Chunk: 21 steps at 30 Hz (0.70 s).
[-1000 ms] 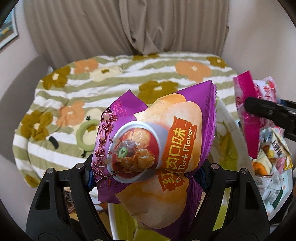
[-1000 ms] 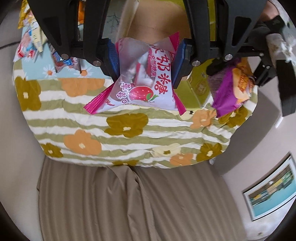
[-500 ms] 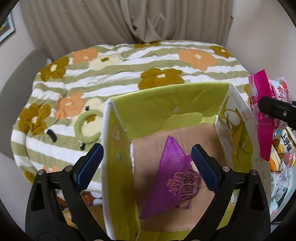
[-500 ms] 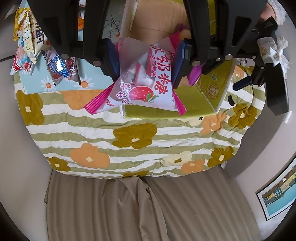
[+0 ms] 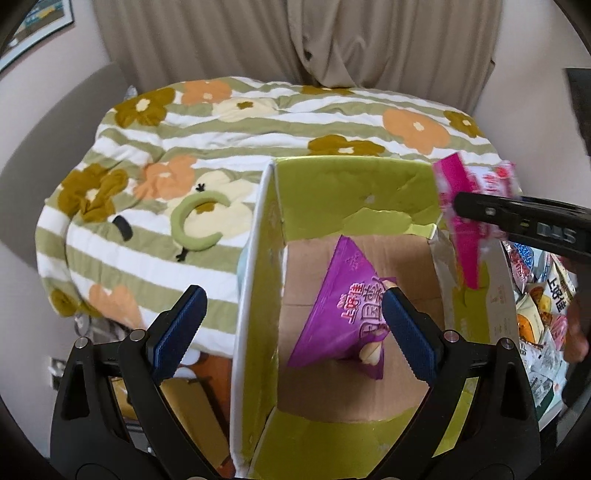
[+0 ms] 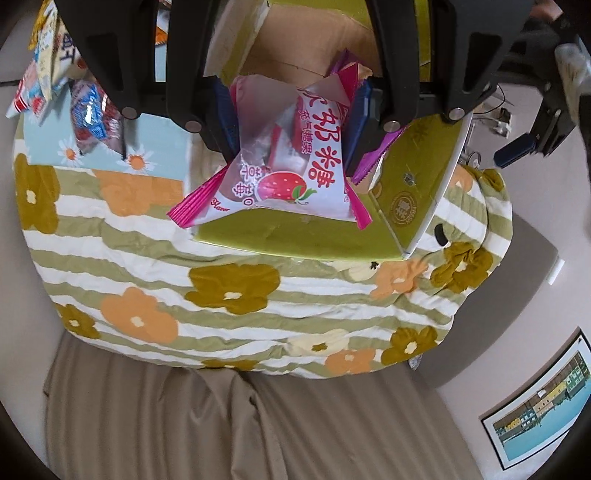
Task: Organize snacks
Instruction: 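Open the left tool over the box while the right tool releases the pink bag inside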
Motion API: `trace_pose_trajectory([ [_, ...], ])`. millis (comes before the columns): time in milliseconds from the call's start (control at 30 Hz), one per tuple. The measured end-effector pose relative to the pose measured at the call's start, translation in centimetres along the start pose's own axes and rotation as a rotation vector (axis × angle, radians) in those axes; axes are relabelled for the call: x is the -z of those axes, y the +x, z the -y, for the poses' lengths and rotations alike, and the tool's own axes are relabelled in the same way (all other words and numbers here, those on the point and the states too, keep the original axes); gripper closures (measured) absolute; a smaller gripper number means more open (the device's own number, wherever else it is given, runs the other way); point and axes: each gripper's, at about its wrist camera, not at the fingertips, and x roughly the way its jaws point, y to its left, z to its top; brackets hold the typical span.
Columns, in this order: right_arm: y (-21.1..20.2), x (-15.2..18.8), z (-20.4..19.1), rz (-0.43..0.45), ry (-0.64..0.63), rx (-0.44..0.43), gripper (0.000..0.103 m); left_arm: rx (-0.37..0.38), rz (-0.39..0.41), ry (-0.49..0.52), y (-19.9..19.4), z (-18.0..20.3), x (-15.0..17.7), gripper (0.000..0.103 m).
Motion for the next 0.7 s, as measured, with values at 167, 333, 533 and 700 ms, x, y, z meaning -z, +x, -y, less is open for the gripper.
trace_pose_trajectory([
  [167, 2.7, -0.4, -0.7, -0.045, -0.027, -0.007, 0.05, -0.002, -0.011, -0.035, -0.2, -0.5, 0.8, 0.008],
  [333, 3.6, 0.1, -0.3, -0.036, -0.009, -0.043, 0.008, -0.013, -0.023, -0.036, -0.1, -0.6, 1.7, 0.008],
  [533, 2.4, 1.4, -0.1, -0.007, -0.031, -0.042, 0.008, -0.003, -0.027, -0.045, -0.2, -0.9, 2.5, 0.008],
  [700, 0.0, 1.8, -0.4, 0.029, -0.054, -0.037, 0.008, 0.027, -0.007, -0.051, -1.2, -1.0, 2.7, 0.008],
])
